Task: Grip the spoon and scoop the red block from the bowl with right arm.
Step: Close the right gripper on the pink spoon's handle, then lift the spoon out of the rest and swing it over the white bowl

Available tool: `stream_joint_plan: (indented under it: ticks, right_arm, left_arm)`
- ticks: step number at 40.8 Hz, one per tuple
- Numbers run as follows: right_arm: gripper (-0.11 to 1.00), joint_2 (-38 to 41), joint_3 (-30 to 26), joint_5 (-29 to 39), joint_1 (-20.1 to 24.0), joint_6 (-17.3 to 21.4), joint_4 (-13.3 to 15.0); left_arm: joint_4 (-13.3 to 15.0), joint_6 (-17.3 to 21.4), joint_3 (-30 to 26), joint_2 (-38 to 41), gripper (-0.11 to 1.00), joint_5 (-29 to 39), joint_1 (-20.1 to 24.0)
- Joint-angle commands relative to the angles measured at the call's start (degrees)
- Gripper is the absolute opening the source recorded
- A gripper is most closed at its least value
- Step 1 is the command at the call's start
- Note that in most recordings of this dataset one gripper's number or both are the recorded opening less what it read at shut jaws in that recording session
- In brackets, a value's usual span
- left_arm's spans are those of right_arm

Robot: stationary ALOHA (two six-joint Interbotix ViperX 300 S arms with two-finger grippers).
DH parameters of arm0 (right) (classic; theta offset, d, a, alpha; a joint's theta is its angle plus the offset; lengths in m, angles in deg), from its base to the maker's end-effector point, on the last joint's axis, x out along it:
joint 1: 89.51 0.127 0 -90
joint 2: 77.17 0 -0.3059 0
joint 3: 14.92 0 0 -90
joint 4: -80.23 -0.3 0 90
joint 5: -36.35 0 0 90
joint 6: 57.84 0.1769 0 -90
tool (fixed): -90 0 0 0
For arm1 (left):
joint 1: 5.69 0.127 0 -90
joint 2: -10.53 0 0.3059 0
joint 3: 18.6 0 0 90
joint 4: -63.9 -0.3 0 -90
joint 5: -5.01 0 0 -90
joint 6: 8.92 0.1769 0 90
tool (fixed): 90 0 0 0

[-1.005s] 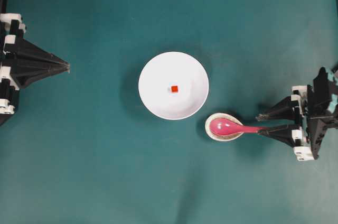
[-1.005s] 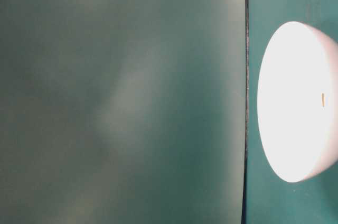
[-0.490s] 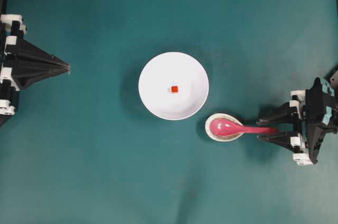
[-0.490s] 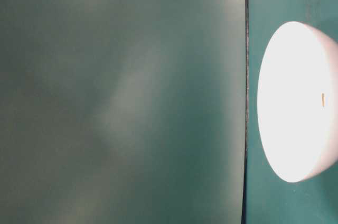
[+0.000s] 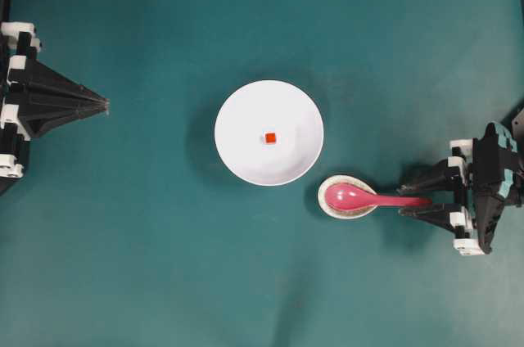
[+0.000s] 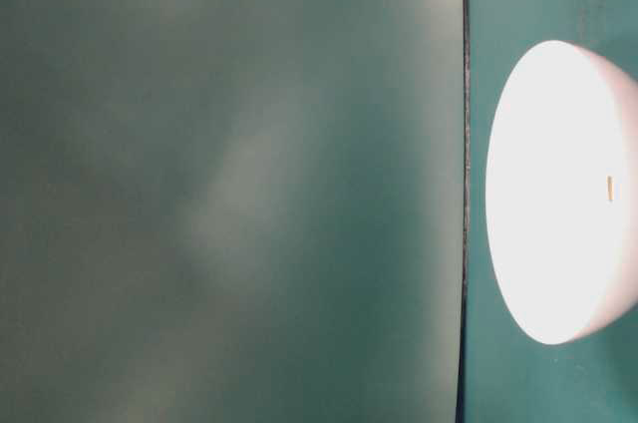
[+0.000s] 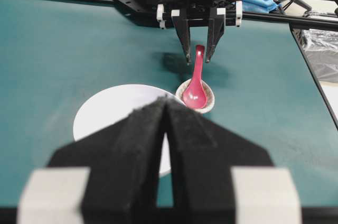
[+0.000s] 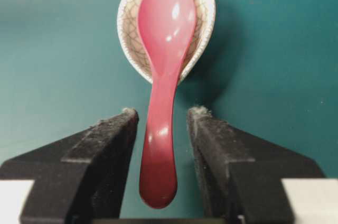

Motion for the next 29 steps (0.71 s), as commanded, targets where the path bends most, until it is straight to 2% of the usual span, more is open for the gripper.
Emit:
stream_joint_plan:
  ticks: [1,13,24,29]
  right_arm:
    - [0.46,-0.4,-0.3,-0.6,0.3,-0.2,-0.1]
    - [0.27,-0.4,-0.2,-0.6,0.3,-1.4,-0.1]
    - [0.24,-1.4,-1.8,-0.6,0.3,-1.9,-0.1]
    - [0.24,-4.2,-3.2,-0.1,0.0,-3.6,-0.1]
  left_arm:
    - [-0.1,0.0,-1.5,0.4,0.0,-0.4,-0.2]
    - [-0.1,0.0,-1.5,0.4,0.0,-0.4,-0.2]
    - [-0.1,0.0,-1.6,0.4,0.0,-0.4,-0.1]
    - [-0.1,0.0,-1.6,0.5,0.0,-0.4,-0.1]
